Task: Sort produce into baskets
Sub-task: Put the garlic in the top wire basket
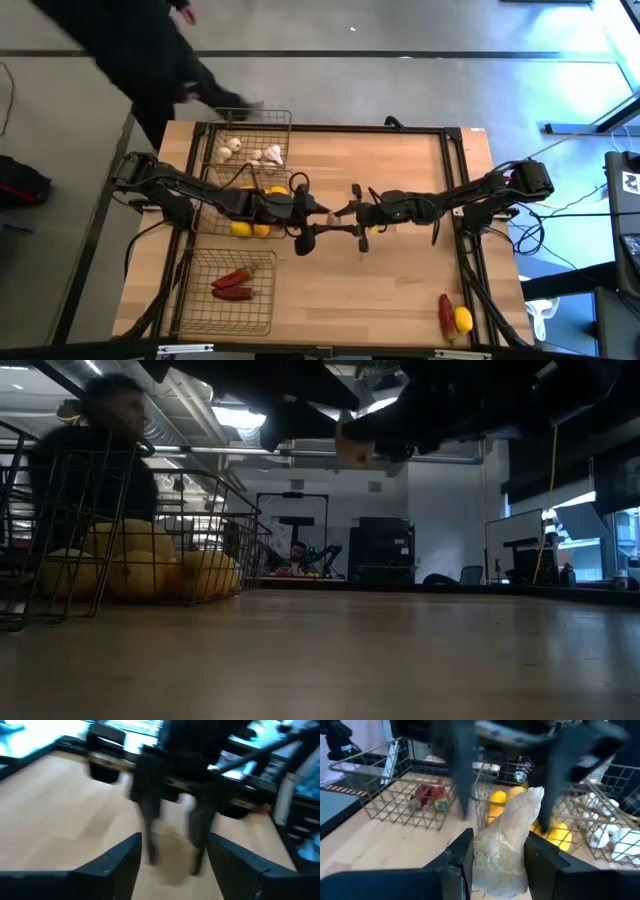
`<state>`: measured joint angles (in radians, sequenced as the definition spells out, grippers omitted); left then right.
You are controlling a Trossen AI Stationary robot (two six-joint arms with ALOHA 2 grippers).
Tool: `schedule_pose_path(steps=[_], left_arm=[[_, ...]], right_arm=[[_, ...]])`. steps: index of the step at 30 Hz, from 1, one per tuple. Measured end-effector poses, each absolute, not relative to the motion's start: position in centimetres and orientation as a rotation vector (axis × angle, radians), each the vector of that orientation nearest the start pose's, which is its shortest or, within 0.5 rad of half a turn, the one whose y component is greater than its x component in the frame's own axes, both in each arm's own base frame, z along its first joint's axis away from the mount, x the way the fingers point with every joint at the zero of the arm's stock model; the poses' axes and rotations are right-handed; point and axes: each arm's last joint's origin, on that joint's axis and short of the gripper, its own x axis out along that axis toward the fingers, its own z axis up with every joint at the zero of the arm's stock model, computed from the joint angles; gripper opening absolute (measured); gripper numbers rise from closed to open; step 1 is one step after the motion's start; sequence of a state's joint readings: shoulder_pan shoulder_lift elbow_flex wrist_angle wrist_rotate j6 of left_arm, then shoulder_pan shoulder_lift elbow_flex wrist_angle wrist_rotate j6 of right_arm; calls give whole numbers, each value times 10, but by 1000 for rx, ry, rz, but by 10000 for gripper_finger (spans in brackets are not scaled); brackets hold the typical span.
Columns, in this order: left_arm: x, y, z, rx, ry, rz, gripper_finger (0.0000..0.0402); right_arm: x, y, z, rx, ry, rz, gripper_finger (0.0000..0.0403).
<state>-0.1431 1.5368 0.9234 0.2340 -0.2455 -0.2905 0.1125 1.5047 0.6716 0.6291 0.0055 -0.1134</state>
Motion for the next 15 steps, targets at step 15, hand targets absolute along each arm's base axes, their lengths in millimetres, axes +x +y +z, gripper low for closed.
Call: schedule_pose_path(steps=[15], left_arm=[[334,-41,243,-218,324,139,101]], right_arm=[[305,35,207,-120,189,141,125]])
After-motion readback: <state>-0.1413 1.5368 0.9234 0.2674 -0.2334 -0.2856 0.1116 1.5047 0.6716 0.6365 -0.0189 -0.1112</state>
